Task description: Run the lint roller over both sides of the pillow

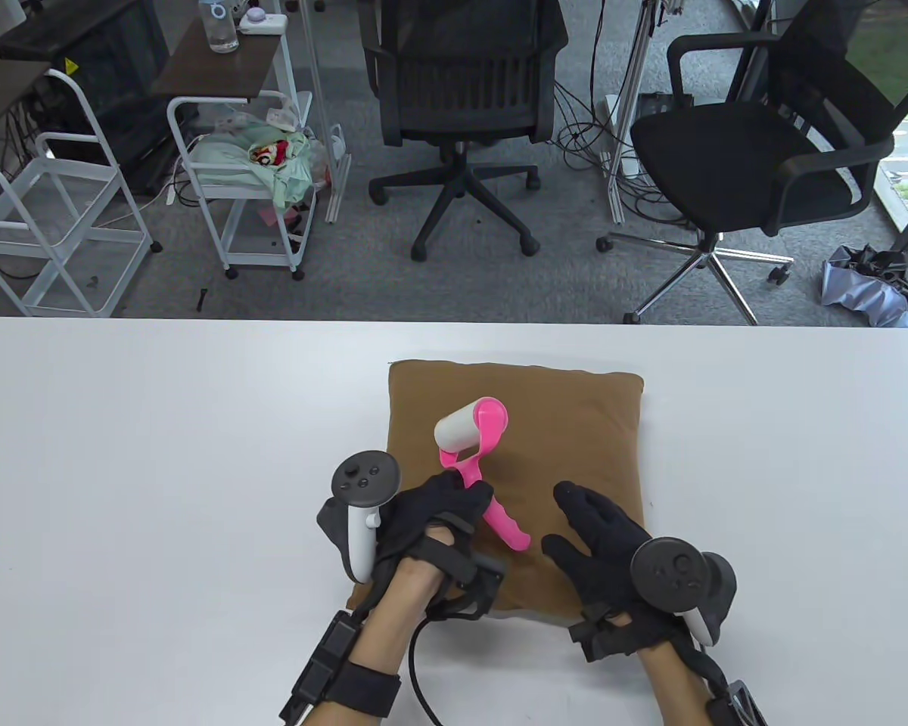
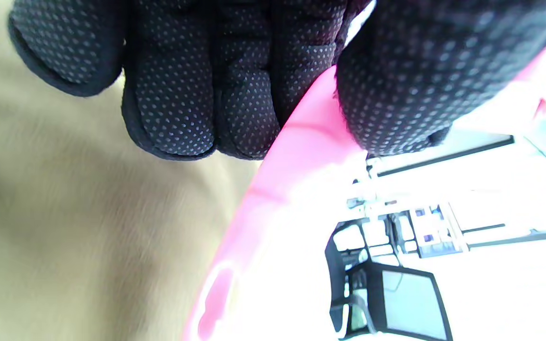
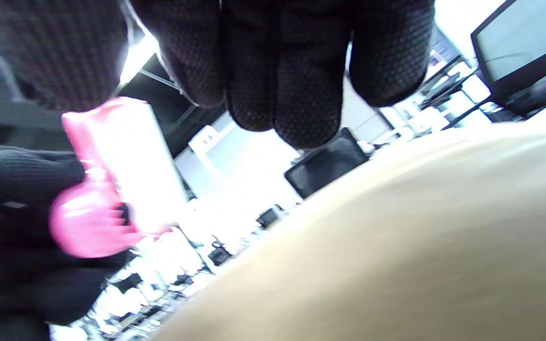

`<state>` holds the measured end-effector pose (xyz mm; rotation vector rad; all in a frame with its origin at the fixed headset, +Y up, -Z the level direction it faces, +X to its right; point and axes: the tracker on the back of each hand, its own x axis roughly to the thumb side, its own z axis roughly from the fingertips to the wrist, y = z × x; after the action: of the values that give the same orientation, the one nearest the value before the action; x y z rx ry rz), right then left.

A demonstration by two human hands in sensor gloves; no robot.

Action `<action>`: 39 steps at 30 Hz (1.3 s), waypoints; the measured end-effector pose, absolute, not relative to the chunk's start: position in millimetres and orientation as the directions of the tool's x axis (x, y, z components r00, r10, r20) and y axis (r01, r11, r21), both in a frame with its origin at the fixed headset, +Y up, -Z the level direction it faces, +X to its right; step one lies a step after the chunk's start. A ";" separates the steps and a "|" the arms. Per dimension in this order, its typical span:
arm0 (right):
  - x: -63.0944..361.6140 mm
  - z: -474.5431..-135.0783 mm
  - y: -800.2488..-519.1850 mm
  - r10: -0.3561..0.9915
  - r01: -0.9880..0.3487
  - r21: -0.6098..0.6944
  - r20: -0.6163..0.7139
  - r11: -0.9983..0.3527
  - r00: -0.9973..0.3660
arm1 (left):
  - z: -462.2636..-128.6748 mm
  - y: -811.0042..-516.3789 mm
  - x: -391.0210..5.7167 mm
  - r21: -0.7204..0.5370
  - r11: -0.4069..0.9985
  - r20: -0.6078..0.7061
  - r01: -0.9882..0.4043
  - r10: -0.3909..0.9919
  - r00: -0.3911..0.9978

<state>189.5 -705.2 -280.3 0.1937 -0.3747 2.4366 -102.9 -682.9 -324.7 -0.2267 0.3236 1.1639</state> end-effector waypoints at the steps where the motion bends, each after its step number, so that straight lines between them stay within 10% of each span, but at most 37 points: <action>1: 192.7 -282.0 -707.4 0.550 -0.587 -0.236 0.207 -0.774 -0.809 | -326.9 -677.4 -105.8 -0.002 0.410 -0.353 -0.912 0.853 0.385; 7: 194.9 -292.6 -728.6 0.311 -0.323 -0.164 0.096 -0.932 -0.945 | -341.2 -653.0 -106.3 0.019 0.518 -0.323 -0.855 0.813 0.485; 26: 187.0 -301.4 -746.9 0.266 -0.270 -0.052 0.074 -0.961 -0.961 | -406.2 -679.4 -22.9 0.086 0.958 -0.261 -0.272 0.285 0.922; 39: 184.5 -300.6 -748.9 0.250 -0.253 -0.023 0.076 -0.967 -0.965 | -337.8 -673.4 -14.2 -0.024 0.983 -0.083 -0.183 0.180 0.980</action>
<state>184.5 -748.9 -300.6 0.1058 -0.0468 2.8847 -14.2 -673.4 -337.8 -0.0318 0.0805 0.1828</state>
